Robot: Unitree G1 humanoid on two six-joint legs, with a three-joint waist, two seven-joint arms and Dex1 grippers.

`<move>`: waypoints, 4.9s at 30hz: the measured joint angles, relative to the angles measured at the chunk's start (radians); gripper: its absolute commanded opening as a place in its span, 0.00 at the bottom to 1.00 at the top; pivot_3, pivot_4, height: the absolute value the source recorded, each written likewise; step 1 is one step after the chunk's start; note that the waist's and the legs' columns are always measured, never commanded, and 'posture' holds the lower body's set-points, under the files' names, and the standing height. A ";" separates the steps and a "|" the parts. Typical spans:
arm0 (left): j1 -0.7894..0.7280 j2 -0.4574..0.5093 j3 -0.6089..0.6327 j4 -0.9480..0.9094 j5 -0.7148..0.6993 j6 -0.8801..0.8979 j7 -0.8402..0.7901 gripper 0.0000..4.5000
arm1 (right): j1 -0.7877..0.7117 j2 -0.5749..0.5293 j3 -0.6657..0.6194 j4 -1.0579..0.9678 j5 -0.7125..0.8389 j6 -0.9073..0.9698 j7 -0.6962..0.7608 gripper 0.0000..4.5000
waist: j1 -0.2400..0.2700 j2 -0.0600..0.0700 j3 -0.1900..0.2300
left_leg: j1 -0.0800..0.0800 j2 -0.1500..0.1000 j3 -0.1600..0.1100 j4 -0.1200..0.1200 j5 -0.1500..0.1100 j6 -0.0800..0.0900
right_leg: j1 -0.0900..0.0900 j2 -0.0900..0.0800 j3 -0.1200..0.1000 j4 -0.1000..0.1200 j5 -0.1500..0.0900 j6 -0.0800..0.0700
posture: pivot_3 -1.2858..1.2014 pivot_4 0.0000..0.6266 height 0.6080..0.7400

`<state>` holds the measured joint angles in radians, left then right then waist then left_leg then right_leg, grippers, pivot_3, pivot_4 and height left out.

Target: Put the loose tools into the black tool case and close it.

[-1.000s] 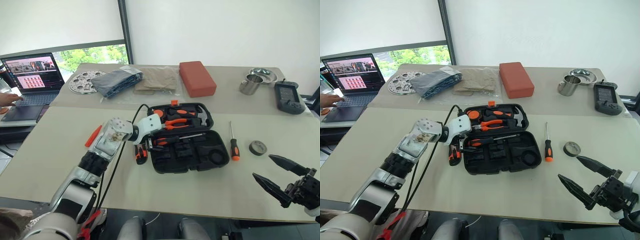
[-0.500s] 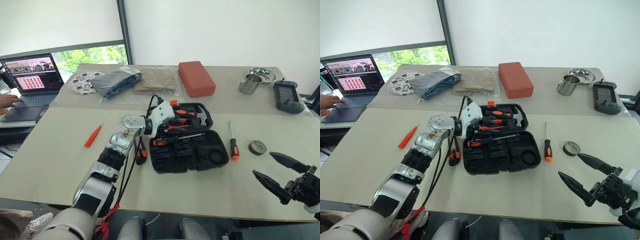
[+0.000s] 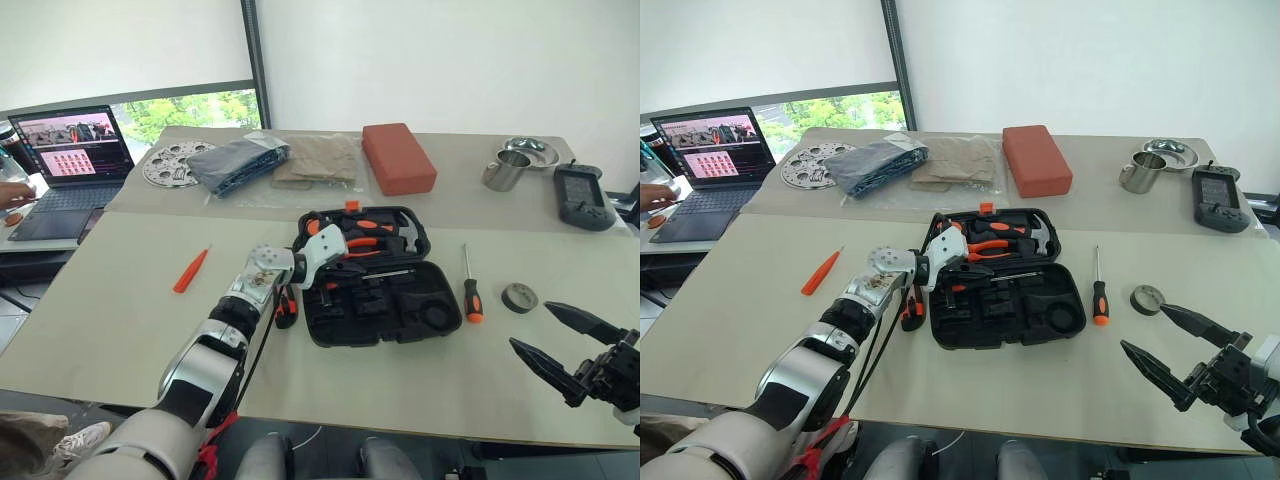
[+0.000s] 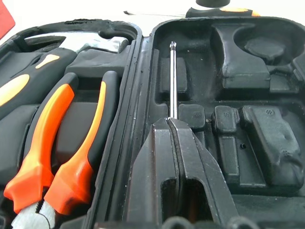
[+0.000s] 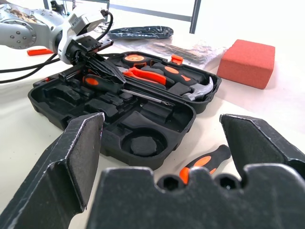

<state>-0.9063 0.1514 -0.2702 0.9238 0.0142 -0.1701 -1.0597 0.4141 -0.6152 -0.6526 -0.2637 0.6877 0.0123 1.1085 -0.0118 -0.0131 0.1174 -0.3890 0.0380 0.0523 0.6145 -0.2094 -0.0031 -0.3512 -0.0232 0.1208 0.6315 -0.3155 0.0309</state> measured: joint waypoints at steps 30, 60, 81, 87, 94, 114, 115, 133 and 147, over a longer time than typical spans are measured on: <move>0.152 0.106 0.114 -0.445 -0.171 0.293 -0.050 0.23 | -0.246 -0.087 0.245 -0.024 -0.212 0.382 -0.445 1.00 | -0.027 -0.001 -0.007 | -0.003 -0.005 -0.014 0.000 0.002 0.001 | -0.005 0.000 0.003 0.009 0.000 0.000 | 0.52 0.24 0.90; 0.285 0.480 0.153 -1.146 -0.491 0.785 -0.151 1.00 | -0.908 -0.154 0.619 0.503 -0.403 0.798 -0.493 0.02 | -0.030 0.001 -0.005 | -0.002 -0.005 -0.019 0.001 0.003 0.002 | -0.001 0.001 0.002 0.006 -0.001 0.000 | 0.52 0.24 0.90; 0.289 0.480 0.153 -1.147 -0.490 0.754 -0.133 1.00 | -0.894 -0.228 0.577 0.253 -0.387 1.062 -0.487 0.56 | -0.029 0.005 -0.001 | -0.003 -0.004 -0.020 -0.001 0.003 0.002 | -0.002 0.001 0.001 0.003 -0.001 0.000 | 0.52 0.24 0.90; 0.293 0.478 0.145 -1.147 -0.492 0.748 -0.137 1.00 | -0.830 -0.198 0.570 0.201 -0.389 1.123 -0.539 0.56 | -0.031 0.005 -0.001 | -0.004 -0.005 -0.020 -0.001 0.003 0.002 | -0.002 0.001 0.002 0.001 -0.001 0.000 | 0.52 0.24 0.90; 0.292 0.478 0.137 -1.148 -0.493 0.746 -0.151 1.00 | -0.816 -0.179 0.594 0.215 -0.395 1.139 -0.555 0.44 | -0.030 0.005 -0.001 | -0.005 -0.005 -0.020 -0.002 0.003 0.002 | -0.002 0.001 0.001 0.001 -0.001 0.000 | 0.52 0.24 0.90; 0.406 0.593 0.284 -1.242 -0.641 0.842 -0.113 1.00 | -0.952 -0.243 0.667 0.303 -0.471 0.530 -0.297 0.20 | -0.036 0.006 0.004 | -0.002 -0.002 -0.020 -0.006 0.003 0.002 | -0.002 0.003 -0.001 0.000 -0.002 0.002 | 0.52 0.24 0.90; 0.422 0.601 0.300 -1.256 -0.651 0.858 -0.104 1.00 | -0.948 -0.242 0.694 0.323 -0.479 0.428 -0.237 0.20 | -0.034 0.006 0.004 | -0.002 -0.002 -0.020 -0.006 0.003 0.002 | -0.002 0.003 -0.002 0.000 -0.002 0.002 | 0.52 0.24 0.90; 0.599 0.699 0.460 -1.460 -0.796 0.960 0.045 1.00 | -1.282 -0.128 0.981 1.067 -0.746 -0.540 0.289 0.20 | -0.035 0.006 0.007 | 0.003 -0.002 -0.020 -0.003 0.003 0.001 | 0.002 -0.002 -0.001 0.002 0.001 -0.003 | 0.52 0.24 0.90; 0.599 0.706 0.448 -1.460 -0.801 0.955 0.058 1.00 | -1.315 -0.062 0.964 1.105 -0.747 -0.551 0.307 0.68 | -0.031 0.006 0.007 | 0.003 -0.002 -0.022 -0.004 0.003 0.001 | 0.001 -0.002 -0.003 0.003 0.001 -0.003 | 0.52 0.24 0.90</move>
<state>-0.3068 0.8576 0.1782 -0.5358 -0.7869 0.7851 -1.0013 -0.9014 -0.6773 0.3113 0.8408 -0.0590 -0.5390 1.4154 -0.0430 -0.0070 0.1242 -0.3859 0.0355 0.0305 0.6108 -0.2066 -0.0018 -0.3498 -0.0254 0.1177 0.6350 -0.3146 0.0279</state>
